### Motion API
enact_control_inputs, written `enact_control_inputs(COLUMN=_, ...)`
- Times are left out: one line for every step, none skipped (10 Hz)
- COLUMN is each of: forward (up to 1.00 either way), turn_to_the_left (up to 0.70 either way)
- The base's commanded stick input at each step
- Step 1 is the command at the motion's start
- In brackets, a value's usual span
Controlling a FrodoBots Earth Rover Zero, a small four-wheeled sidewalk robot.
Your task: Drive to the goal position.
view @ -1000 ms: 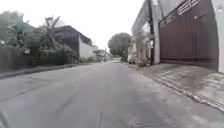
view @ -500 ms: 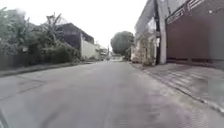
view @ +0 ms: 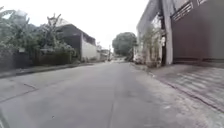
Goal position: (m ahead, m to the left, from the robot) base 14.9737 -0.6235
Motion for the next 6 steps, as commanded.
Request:
enact_control_inputs(forward=1.0, turn_to_the_left=0.0)
enact_control_inputs(forward=1.0, turn_to_the_left=0.0)
enact_control_inputs(forward=1.0, turn_to_the_left=0.0)
enact_control_inputs(forward=1.0, turn_to_the_left=0.0)
enact_control_inputs(forward=1.0, turn_to_the_left=0.0)
enact_control_inputs(forward=1.0, turn_to_the_left=0.0)
